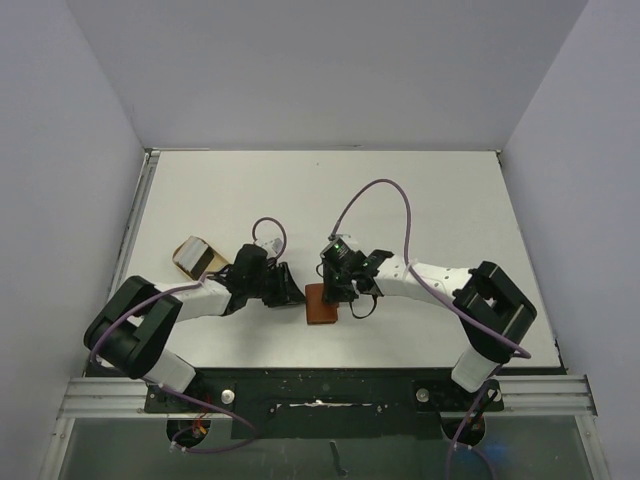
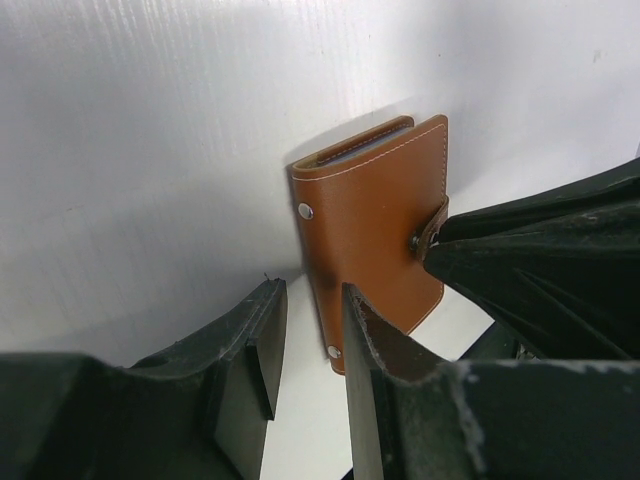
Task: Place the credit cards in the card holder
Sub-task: Close the card holder at the center of the board.
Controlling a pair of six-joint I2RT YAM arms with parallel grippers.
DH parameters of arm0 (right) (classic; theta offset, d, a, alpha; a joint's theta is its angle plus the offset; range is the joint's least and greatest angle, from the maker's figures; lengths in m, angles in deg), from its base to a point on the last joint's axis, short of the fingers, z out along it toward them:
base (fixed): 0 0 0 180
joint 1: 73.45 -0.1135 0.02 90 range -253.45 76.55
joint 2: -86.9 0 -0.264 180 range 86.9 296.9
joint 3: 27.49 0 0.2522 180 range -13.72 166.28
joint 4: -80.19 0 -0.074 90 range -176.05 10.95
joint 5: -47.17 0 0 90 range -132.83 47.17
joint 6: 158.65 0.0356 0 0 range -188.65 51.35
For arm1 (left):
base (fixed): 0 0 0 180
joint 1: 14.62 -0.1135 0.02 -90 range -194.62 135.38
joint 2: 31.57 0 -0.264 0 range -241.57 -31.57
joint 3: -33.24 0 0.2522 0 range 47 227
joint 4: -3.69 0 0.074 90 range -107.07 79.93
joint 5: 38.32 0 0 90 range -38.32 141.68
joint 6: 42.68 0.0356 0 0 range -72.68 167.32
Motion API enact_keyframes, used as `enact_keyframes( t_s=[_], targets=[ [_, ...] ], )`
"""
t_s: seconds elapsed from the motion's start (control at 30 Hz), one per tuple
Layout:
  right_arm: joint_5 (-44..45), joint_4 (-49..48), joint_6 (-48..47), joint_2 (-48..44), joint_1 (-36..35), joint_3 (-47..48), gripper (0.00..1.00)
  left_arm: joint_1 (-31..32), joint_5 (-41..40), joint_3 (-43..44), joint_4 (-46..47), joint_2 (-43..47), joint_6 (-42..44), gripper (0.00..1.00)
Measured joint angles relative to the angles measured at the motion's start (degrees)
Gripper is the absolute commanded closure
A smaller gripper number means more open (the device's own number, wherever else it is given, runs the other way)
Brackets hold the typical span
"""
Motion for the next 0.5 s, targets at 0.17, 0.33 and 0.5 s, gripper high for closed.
enact_keyframes(
  t_s=[0.17, 0.33, 0.5],
  targets=[
    [-0.2, -0.11, 0.44, 0.85, 0.02, -0.7, 0.76, 0.35, 0.02, 0.0, 0.63, -0.42, -0.09, 0.73],
    [-0.17, -0.24, 1.03, 0.85, 0.02, -0.72, 0.76, 0.44, 0.0, 0.0, 1.31, -0.42, -0.17, 0.73],
    [-0.2, -0.79, 1.55, 0.85, 0.04, -1.11, 0.77, 0.46, 0.0, 0.0, 1.51, -0.42, -0.26, 0.73]
  ],
)
